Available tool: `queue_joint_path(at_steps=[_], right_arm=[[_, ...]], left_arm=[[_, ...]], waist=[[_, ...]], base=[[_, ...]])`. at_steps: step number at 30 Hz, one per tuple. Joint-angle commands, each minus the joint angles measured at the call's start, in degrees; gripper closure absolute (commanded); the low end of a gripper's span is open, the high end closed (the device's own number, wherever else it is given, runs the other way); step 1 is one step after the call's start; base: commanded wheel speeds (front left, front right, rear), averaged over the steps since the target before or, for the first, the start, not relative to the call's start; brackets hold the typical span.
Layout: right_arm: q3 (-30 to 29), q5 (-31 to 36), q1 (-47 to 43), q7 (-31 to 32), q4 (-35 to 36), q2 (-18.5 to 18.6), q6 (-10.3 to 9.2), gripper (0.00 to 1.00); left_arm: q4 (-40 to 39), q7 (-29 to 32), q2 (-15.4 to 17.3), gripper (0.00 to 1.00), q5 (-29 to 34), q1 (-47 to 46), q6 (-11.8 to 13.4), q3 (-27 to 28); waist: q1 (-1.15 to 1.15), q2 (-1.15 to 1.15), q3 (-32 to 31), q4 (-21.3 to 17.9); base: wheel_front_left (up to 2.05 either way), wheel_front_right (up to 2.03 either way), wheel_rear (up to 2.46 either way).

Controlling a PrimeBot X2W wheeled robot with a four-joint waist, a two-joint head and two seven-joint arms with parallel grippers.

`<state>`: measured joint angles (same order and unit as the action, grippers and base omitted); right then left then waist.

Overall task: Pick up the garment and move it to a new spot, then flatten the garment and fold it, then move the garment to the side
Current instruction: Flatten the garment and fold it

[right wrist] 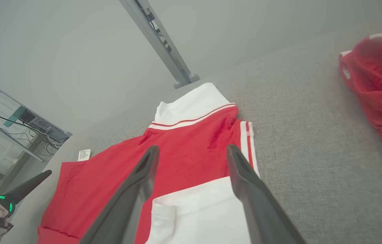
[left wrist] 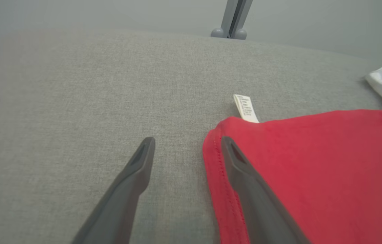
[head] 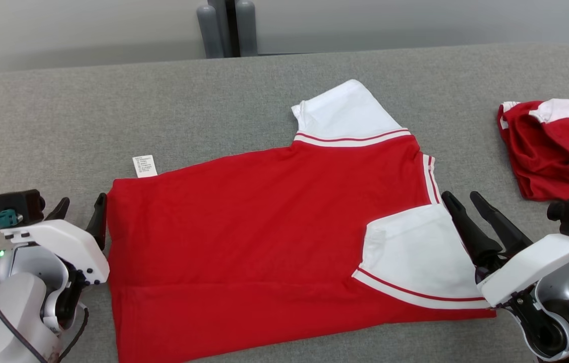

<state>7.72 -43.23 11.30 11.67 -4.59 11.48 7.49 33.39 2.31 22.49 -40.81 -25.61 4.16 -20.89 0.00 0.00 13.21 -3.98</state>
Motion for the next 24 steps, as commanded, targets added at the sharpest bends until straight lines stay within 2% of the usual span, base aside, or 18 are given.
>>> queue_joint_path(at_steps=[1,8,16,20,24], right_arm=[[0.0,-0.3,0.5,0.0,0.1,0.5,0.01,0.00],[0.5,-1.1,1.0,-0.7,0.6,1.3,0.01,0.00],[1.4,-1.6,2.0,-1.3,0.7,1.5,0.01,0.00],[1.5,-1.7,2.3,-1.7,0.6,1.7,0.01,0.00],[1.3,-2.0,2.0,-2.2,0.3,1.9,0.01,0.00]], left_arm=[[0.7,-0.4,-0.1,0.00,0.5,-1.3,-0.3,-0.2],[5.8,-1.3,-1.1,0.00,1.3,-5.1,-2.8,-1.9],[10.2,-1.6,-1.8,0.00,2.4,-8.5,-4.5,-3.6],[11.3,-2.1,-2.6,0.00,2.3,-10.2,-6.3,-4.4],[11.4,-2.4,-2.7,0.07,2.6,-10.8,-6.8,-4.9]], waist=[[0.00,0.00,0.6,-0.3],[0.00,0.00,1.9,-0.6],[0.00,0.00,3.4,-1.4],[0.00,0.00,4.0,-1.5],[0.00,0.00,4.1,-1.4]], base=[[0.00,0.00,0.00],[0.00,0.00,0.00],[0.00,0.00,0.00],[0.00,0.00,0.00],[0.00,0.00,0.00]])
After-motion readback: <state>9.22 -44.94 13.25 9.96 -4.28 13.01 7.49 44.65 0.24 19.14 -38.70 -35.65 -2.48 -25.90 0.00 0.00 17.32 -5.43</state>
